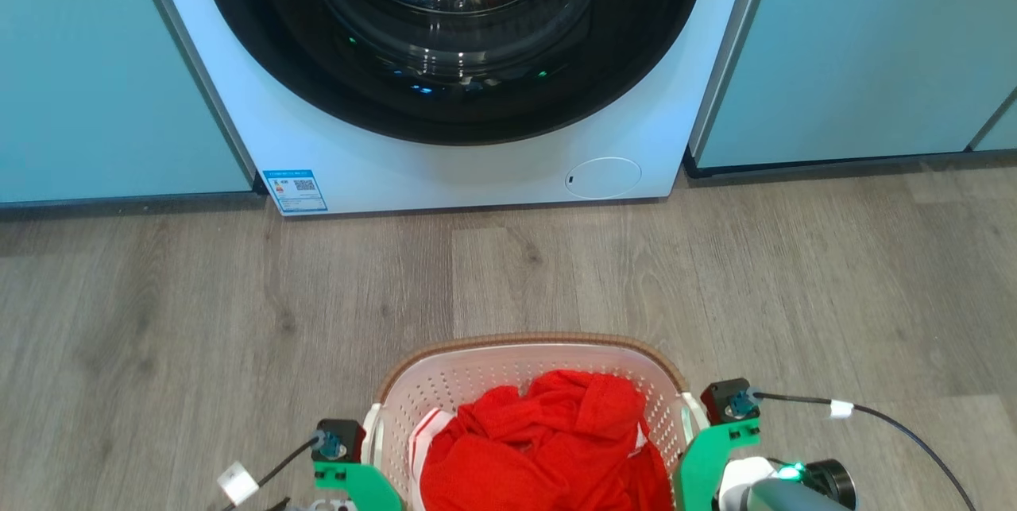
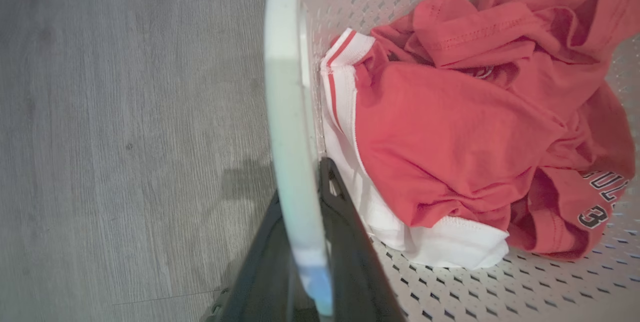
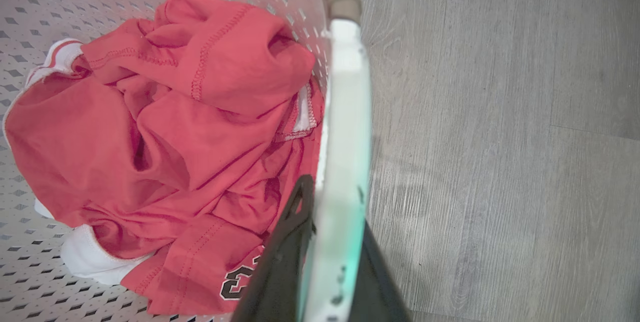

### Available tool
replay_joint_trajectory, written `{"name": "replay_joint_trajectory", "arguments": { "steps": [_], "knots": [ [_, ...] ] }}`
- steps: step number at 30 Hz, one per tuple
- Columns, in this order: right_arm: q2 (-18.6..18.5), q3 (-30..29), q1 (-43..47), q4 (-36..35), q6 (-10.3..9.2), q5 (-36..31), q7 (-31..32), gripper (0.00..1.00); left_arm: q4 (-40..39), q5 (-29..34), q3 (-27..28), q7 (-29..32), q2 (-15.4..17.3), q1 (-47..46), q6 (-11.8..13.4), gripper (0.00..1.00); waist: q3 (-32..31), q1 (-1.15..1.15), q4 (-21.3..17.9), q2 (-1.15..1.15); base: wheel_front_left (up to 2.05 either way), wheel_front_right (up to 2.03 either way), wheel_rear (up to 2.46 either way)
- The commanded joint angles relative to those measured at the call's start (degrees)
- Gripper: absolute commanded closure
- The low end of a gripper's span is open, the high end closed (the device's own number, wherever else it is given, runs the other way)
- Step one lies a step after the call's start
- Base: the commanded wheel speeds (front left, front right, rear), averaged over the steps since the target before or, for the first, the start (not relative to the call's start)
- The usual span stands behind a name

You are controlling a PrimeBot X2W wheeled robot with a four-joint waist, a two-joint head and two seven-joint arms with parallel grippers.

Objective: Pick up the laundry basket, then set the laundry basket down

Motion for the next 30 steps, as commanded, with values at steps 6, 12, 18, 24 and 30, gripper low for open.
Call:
{"name": "replay_joint_trajectory", "arguments": {
  "steps": [6,12,18,24,30],
  "knots": [
    [0.0,2.3,-1.1,-0.1,0.35,0.6,-0.7,1.0,0.2,-0.9,0.4,-0.7,1.9,-2.6,1.1,1.0,-0.1,0.01,0.0,0.0,0.0,0.0,0.0],
    [0.0,3.1,-1.3,0.4,0.35,1.2,-0.9,1.0,0.4,-1.5,-0.3,-0.7,1.9,-2.4,1.1,1.0,-0.3,0.01,0.1,0.0,0.0,0.0,0.0],
    [0.0,3.9,-1.3,0.7,0.35,1.7,-1.2,1.0,0.5,-2.1,-1.0,-0.7,1.9,-2.2,1.3,1.0,-0.4,0.01,0.1,0.0,0.0,0.0,0.0],
    [0.0,4.5,-1.8,1.0,0.35,1.9,-1.6,1.0,0.6,-2.6,-1.6,-0.9,1.9,-2.4,1.4,1.0,0.0,0.01,0.0,0.0,0.0,0.0,0.0],
    [0.0,4.7,-3.7,1.1,0.35,2.0,-2.3,1.0,0.7,-2.8,-2.0,-2.1,1.9,-4.2,1.8,1.0,2.9,0.01,0.1,0.0,0.0,0.0,0.0]
  ]
}}
